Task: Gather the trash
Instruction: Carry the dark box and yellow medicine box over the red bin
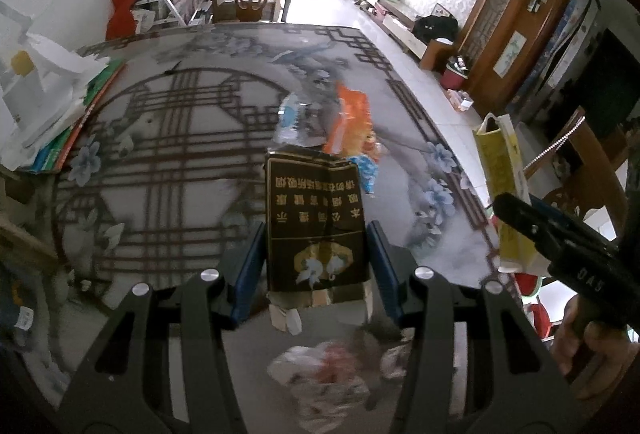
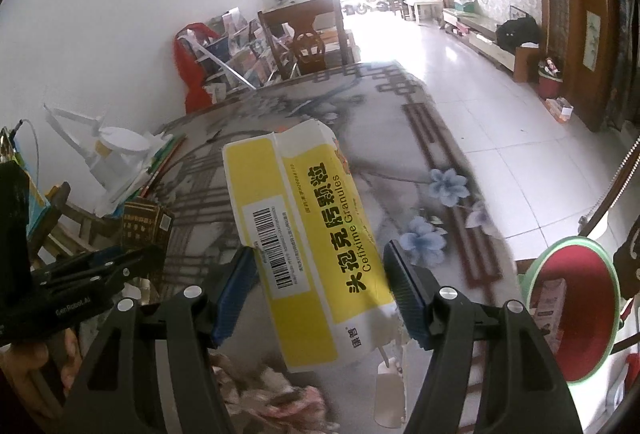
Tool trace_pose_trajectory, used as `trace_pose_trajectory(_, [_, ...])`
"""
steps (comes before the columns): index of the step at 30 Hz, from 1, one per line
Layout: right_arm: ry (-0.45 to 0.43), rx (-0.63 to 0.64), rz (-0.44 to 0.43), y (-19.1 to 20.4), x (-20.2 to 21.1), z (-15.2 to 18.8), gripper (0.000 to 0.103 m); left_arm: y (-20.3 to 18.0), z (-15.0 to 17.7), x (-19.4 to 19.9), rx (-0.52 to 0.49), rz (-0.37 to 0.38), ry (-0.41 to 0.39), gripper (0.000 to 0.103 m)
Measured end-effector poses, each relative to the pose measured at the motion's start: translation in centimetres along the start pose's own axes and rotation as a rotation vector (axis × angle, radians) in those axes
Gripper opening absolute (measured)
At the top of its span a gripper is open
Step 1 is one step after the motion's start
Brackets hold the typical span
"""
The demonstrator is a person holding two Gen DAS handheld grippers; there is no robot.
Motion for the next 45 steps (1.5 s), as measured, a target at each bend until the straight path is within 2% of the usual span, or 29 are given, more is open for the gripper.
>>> trace_pose_trajectory(15, [0.006,-0.004,-0.011,-7.7,4.1,-0.4,0.063,-8.0,0.6,0.2,0.016,-0.017,0.004,0.049])
trace_pose_trajectory(23, [-0.006,-0.029,0.019,-11.6,6.7,-0.2,0.063,-11.8,0.1,0.2,-0.005,-0.010,-0.006,0.049])
trace_pose_trajectory(35, [-0.040,-0.145,0.098,-18.4,10.5,0.9,0.063,-18.9,-1.1,-0.5,-0.113,0.046,-0.007,0.049])
trace_pose_trajectory(45, [-0.087,-0.216,0.190,-23.4,14.6,1.6,0.063,-25.8,-2.0,-0.7,-0.213,0.139,-0.013,0.050])
Point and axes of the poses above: each gripper's, at about its wrist camera, not at the fingertips, and x roughly against the way its jaws point, y to its left, z to its underside, the point moved 5 cm from there along -x, roughly the way its jaws point, and after that the axes turned 10 degrees about -z, right-handed, at the moved point
